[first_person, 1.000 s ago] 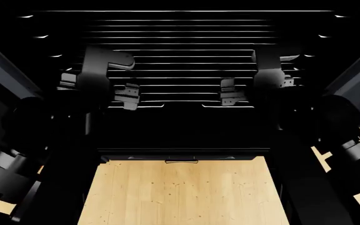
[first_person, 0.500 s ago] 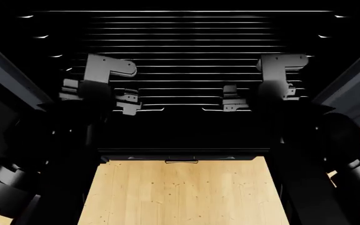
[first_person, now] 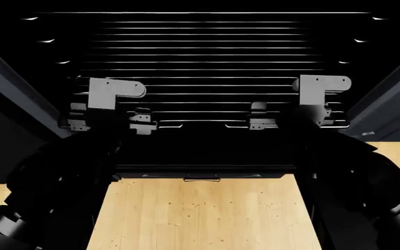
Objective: Fully slide the bottom oven rack out.
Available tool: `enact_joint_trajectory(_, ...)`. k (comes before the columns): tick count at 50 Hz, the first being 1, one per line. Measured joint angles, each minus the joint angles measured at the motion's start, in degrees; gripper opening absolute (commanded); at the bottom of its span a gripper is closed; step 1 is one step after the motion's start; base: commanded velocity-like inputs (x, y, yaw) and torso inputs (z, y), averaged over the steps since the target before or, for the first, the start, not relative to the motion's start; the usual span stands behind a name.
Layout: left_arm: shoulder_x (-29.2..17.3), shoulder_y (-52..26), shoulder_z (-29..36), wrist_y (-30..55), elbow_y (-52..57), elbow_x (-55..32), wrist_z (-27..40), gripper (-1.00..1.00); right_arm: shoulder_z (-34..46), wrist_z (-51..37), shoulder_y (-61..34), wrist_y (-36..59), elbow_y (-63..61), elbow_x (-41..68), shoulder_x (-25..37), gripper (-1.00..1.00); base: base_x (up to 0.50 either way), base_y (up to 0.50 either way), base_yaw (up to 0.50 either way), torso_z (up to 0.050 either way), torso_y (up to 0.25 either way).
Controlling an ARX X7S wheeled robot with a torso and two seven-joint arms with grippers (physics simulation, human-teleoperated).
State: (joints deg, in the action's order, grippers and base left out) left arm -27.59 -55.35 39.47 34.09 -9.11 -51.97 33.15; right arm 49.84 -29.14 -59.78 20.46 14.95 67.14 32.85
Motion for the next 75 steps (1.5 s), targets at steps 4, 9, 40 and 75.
enact_joint_trajectory(4,-0.25,1.15,0.01,-2.61,0.00,-0.24,-0.24,1.00,0.15,0.28,1.09,-2.82,-0.24,0.40,0.35,1.00,0.00,0.00,0.00,-0.005,-0.018)
enact_joint_trajectory(9,-0.61,2.30,0.17,-5.64,-0.18,-1.06,-0.36,1.00,0.32,0.69,2.28,-5.99,-0.37,1.17,0.76,1.00,0.00,0.00,0.00,-0.007,-0.017)
enact_joint_trajectory(40,-3.21,5.82,2.98,-14.06,1.88,-3.83,0.82,1.00,0.29,-0.73,7.06,-10.05,-7.18,4.54,5.17,1.00,0.00,0.00,0.00,-0.006,-0.015)
enact_joint_trajectory(75,-6.86,9.14,3.94,-14.34,8.25,-5.71,2.37,1.00,-0.25,-1.72,12.52,-12.20,-15.38,7.34,10.42,1.00,-0.01,0.00,0.00,-0.006,-0.016)
